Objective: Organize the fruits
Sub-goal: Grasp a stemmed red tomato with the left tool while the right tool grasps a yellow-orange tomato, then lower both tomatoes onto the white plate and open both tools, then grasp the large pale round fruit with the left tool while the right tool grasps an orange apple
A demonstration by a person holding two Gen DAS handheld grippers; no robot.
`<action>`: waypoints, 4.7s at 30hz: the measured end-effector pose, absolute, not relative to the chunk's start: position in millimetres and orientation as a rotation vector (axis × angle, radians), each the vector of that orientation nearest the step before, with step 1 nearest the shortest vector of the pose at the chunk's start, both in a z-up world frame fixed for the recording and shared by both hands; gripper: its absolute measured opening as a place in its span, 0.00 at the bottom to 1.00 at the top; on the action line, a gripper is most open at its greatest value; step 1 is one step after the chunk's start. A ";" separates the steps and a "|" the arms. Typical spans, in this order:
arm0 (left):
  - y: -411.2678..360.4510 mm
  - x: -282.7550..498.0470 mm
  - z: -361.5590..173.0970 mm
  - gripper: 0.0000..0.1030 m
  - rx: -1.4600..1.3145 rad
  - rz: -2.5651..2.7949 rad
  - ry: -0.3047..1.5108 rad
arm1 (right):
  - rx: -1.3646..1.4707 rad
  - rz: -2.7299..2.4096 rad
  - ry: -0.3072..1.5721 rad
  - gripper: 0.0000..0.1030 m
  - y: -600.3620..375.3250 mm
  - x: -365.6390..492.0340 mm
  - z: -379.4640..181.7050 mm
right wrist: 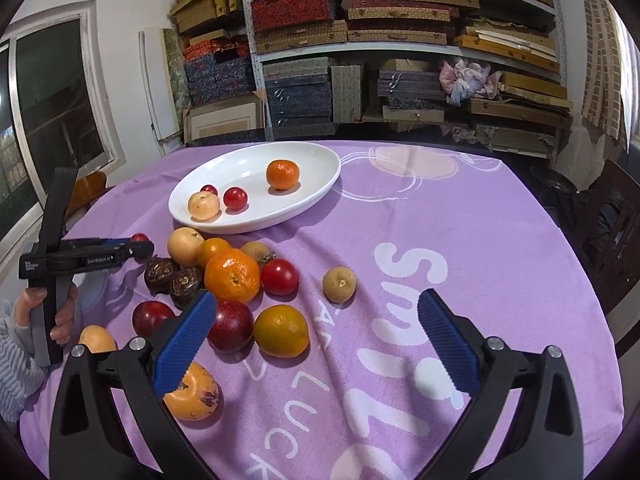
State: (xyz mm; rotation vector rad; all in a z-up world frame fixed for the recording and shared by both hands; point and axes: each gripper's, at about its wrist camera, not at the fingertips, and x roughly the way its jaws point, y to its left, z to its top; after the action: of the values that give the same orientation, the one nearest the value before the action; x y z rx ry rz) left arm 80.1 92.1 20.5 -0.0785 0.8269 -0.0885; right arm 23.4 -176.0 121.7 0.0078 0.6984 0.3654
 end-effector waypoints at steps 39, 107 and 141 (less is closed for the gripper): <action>85.0 52.3 31.5 0.34 -0.076 -0.100 0.785 | -0.016 0.481 0.889 0.37 -153.3 39.9 90.8; 23.2 -38.9 11.9 0.71 0.068 -0.164 0.867 | 0.121 0.278 0.576 0.96 -217.9 23.7 141.1; 86.7 -5.1 17.1 0.46 -0.110 -0.064 0.851 | -0.244 0.774 0.747 0.68 -112.8 -26.0 111.4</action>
State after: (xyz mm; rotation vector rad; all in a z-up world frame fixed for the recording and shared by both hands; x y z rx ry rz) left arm -5.1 86.8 17.1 -0.1096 0.8509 -0.0636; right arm -26.0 -112.8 111.4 -0.2441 0.7470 0.7743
